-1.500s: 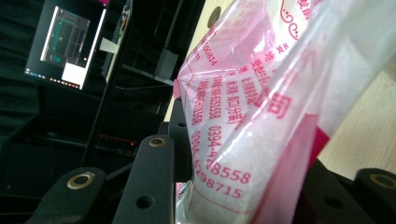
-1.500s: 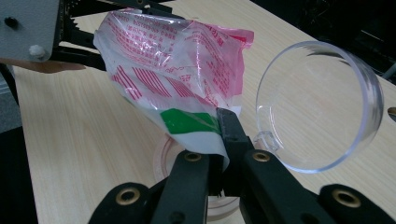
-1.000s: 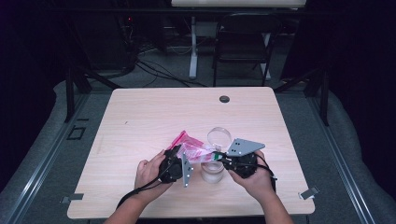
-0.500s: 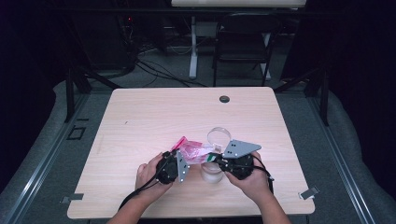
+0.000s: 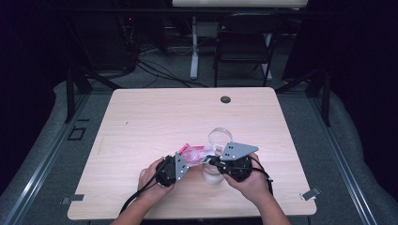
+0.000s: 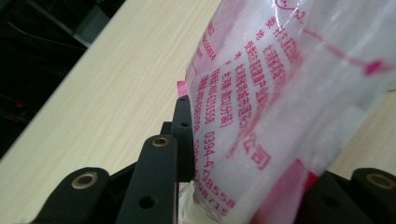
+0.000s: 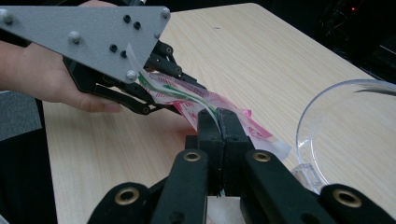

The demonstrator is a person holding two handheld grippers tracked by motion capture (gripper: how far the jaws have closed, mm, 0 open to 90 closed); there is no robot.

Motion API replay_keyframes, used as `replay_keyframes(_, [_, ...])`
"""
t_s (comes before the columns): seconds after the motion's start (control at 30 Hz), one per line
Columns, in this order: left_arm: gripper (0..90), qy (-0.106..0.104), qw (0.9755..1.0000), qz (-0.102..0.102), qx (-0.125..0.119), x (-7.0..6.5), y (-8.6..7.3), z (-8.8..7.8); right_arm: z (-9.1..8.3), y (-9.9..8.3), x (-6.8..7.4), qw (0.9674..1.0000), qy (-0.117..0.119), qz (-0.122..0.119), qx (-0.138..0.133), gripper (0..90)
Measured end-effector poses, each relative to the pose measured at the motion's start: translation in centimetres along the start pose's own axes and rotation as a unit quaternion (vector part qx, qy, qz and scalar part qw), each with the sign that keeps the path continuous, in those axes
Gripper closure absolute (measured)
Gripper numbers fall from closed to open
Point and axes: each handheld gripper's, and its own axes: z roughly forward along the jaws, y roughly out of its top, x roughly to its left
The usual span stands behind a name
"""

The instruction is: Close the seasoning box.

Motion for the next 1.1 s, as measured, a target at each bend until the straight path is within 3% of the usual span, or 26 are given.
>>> replay_keyframes(0.13, [73.8, -0.030, 0.9992, -0.027, 0.004, 0.3, -0.4, 0.4, 0.2, -0.1, 0.0, 0.9999, 0.008, 0.007, -0.002, 85.0])
replay_keyframes(0.23, [74.2, -0.033, 0.9989, -0.033, 0.000, 0.3, -0.6, 0.5, 0.2, -0.1, -0.1, 0.9999, 0.008, 0.010, -0.004, 80.6])
replay_keyframes(0.33, [74.5, -0.039, 0.9980, -0.050, -0.004, 0.5, -0.7, 0.7, 0.4, -0.1, -0.1, 0.9999, 0.010, 0.011, -0.001, 69.2])
replay_keyframes(0.5, [74.8, -0.050, 0.9965, -0.066, -0.008, 0.8, -1.0, 0.7, 0.4, 0.0, -0.1, 0.9996, 0.003, 0.020, -0.021, 56.3])
replay_keyframes(0.7, [75.0, -0.062, 0.9939, -0.091, -0.010, 1.3, -1.4, 0.7, -0.1, 0.0, -0.5, 0.9985, -0.004, 0.034, -0.042, 53.0])
replay_keyframes(0.77, [75.0, -0.072, 0.9908, -0.113, -0.015, 1.8, -1.7, 0.8, -0.4, -0.1, -0.7, 0.9979, -0.009, 0.041, -0.050, 52.7])
replay_keyframes(0.8, [75.1, -0.072, 0.9908, -0.113, -0.015, 1.8, -1.7, 0.8, -0.4, -0.1, -0.7, 0.9979, -0.009, 0.041, -0.050, 52.7])
replay_keyframes(0.83, [75.1, -0.079, 0.9880, -0.132, -0.019, 2.1, -1.9, 0.9, -0.6, -0.1, -0.8, 0.9976, -0.011, 0.042, -0.053, 52.6])
replay_keyframes(0.87, [75.2, -0.079, 0.9880, -0.132, -0.019, 2.1, -1.9, 0.9, -0.6, -0.1, -0.8, 0.9974, -0.013, 0.044, -0.056, 52.4])
replay_keyframes(0.93, [75.3, -0.093, 0.9832, -0.155, -0.023, 2.7, -2.2, 1.0, -0.7, -0.1, -0.9, 0.9971, -0.016, 0.047, -0.058, 51.7])
replay_keyframes(0.97, [75.4, -0.093, 0.9832, -0.155, -0.023, 2.7, -2.2, 1.0, -0.7, -0.1, -0.9, 0.9971, -0.016, 0.047, -0.058, 51.7])
replay_keyframes(1.1, [75.8, -0.111, 0.9742, -0.194, -0.032, 3.5, -2.7, 1.1, -0.9, -0.2, -1.1, 0.9965, -0.021, 0.051, -0.063, 50.1])
